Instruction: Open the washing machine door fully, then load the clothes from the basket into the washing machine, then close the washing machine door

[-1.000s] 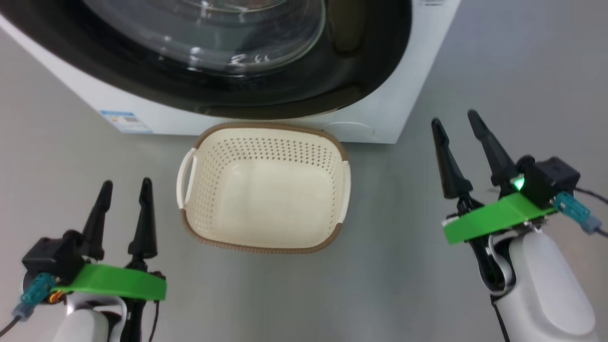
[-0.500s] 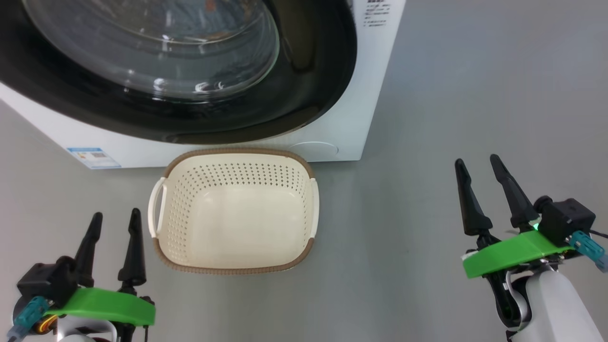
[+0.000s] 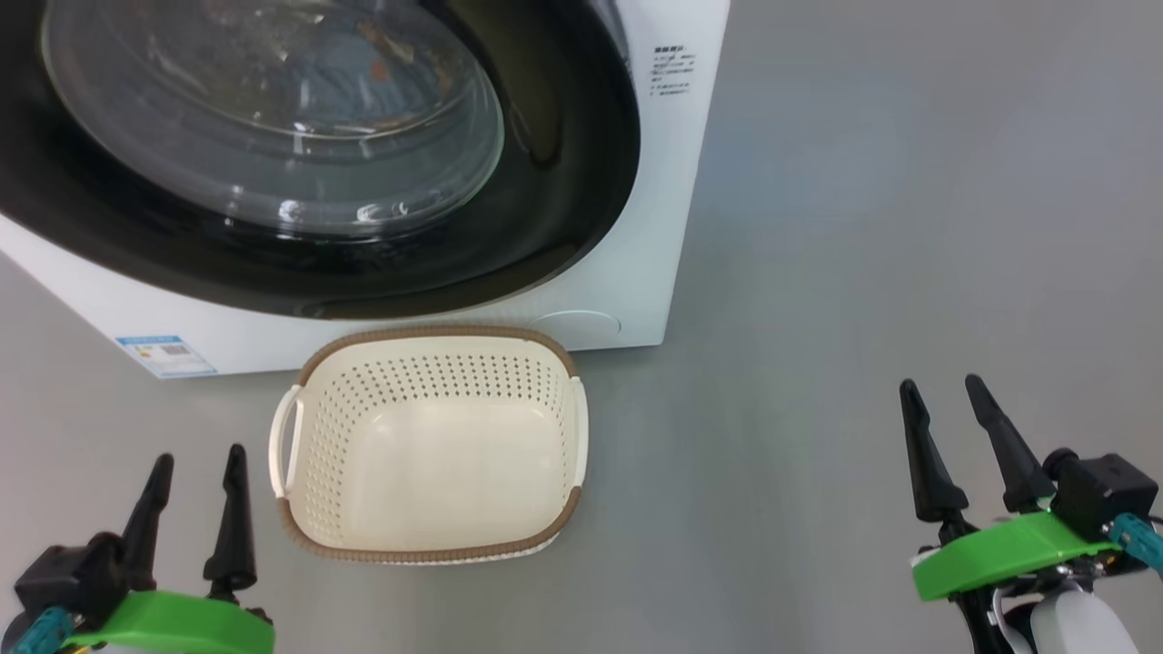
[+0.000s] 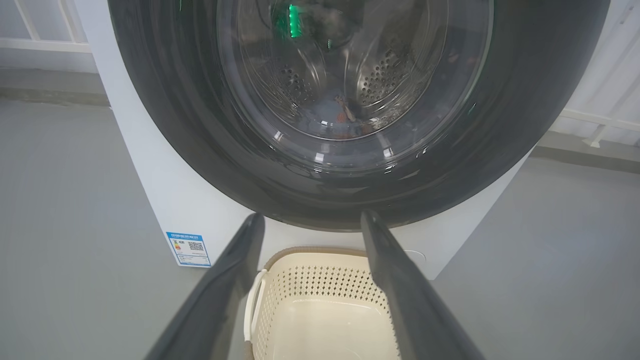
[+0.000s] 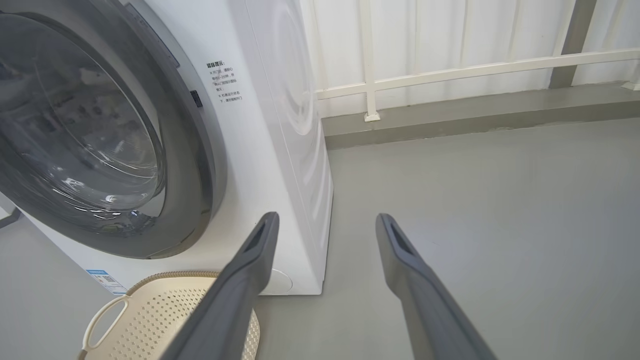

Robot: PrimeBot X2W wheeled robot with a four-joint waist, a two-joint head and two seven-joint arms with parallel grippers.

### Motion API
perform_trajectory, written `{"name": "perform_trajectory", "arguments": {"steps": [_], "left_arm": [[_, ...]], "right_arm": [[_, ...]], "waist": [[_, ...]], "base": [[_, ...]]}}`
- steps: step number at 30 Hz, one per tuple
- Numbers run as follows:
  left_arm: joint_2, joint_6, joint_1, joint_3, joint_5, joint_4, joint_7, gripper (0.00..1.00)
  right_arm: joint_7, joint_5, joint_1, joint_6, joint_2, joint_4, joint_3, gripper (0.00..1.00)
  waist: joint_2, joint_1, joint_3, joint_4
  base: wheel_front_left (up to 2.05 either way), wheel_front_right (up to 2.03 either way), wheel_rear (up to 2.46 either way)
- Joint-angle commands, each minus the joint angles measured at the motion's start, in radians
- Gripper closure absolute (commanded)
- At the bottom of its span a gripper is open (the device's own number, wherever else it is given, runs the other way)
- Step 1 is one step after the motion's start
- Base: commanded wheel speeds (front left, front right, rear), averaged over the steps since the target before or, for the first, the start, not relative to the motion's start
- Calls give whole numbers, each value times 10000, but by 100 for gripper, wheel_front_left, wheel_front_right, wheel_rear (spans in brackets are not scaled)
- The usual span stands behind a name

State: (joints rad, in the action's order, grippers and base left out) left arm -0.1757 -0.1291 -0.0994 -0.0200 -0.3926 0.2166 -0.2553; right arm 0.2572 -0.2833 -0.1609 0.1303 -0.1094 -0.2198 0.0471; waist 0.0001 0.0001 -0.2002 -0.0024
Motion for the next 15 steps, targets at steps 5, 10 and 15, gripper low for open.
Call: {"name": "perform_trajectory", "arguments": {"steps": [5, 10, 15], "left_arm": [[-283, -15, 248, 565, 107, -195, -65, 0], [-241, -15, 512, 749, 200, -243, -65, 0], [-163, -15, 631, 874, 280, -315, -65, 0]], "right_arm": [[46, 125, 397, 4, -62, 339, -97, 0], [46, 130, 655, 4, -46, 427, 5, 0], [46, 142, 771, 4, -41, 498, 84, 0]], "waist": [[-1, -1, 302, -197], [-1, -1, 464, -249], [-1, -1, 492, -247]], "base": [[0, 0, 0], [0, 0, 0], [0, 0, 0]]}}
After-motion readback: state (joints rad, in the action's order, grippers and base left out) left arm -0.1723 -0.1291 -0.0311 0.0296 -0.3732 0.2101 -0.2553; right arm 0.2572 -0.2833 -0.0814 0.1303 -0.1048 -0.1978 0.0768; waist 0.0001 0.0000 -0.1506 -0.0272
